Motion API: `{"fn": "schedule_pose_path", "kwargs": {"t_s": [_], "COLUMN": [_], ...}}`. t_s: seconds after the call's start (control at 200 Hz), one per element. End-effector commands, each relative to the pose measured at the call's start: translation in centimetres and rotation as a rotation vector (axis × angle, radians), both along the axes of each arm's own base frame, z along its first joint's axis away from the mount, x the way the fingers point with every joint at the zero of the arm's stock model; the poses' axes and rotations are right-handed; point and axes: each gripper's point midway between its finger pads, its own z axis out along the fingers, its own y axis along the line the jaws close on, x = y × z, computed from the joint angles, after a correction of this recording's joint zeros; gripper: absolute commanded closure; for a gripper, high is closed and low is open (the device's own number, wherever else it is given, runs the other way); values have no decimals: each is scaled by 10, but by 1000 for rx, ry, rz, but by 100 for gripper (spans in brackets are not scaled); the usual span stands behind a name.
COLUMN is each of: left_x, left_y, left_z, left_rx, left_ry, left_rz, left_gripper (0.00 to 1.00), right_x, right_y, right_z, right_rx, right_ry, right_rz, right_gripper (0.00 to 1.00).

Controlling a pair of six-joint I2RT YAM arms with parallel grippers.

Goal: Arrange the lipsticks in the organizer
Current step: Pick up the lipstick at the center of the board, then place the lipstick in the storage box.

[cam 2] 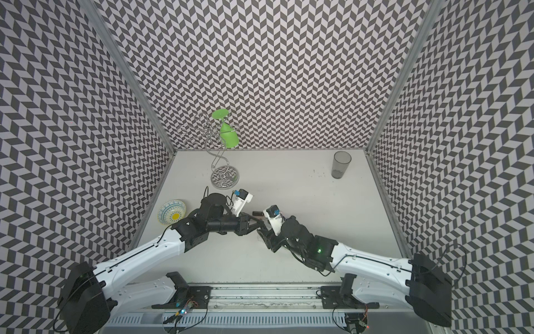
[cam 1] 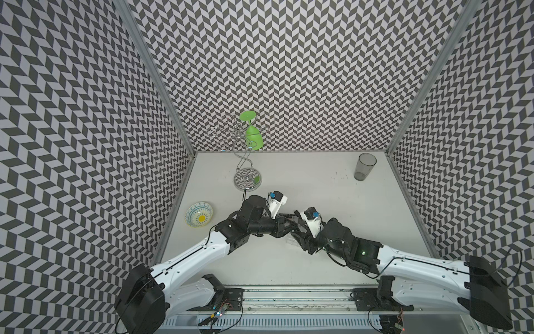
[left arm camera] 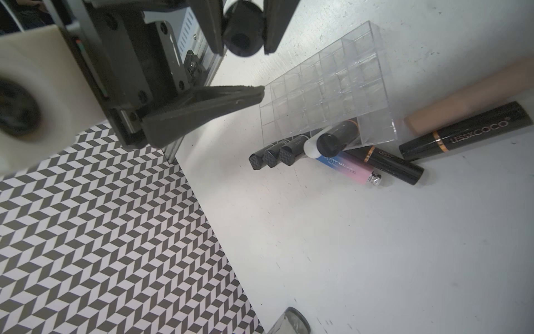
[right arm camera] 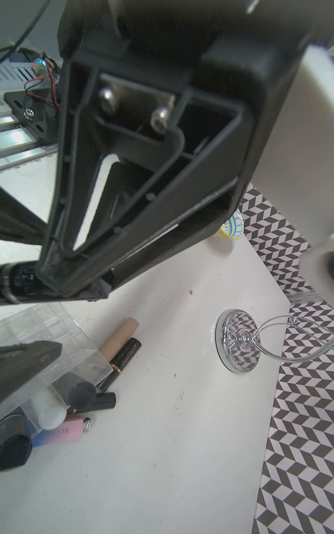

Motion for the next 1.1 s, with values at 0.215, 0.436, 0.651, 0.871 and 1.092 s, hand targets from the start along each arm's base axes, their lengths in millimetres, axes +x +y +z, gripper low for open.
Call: {"fn": "schedule_pose_path", "kwargs": {"t_s": [0.215,0.436,0.651,0.871,1.092], "left_x": [48,69,81,93,97], "left_y": [28,19,13,-7,-7], "left_z": [11,5,4,-27,-42], "left_rx": [143,236,315,374,390], "left_ry": [-220,-306,-372,-348,-337], "left_rz": [310,352,425,376,374], "left_gripper": [100,100,100,100,100], "right_x": [-7,-9,-11,-10,-10], "right_y": [-45,-85,-88,-88,-88], "right_z": [49,64,58,52,50], "right_rx": [226,345,338,320,320], "right_ry": [13,-30,-30,-29,-33], "right_rz": [-145,-249,-250,-256,-256], "right_gripper": [40,34,32,32,32]}}
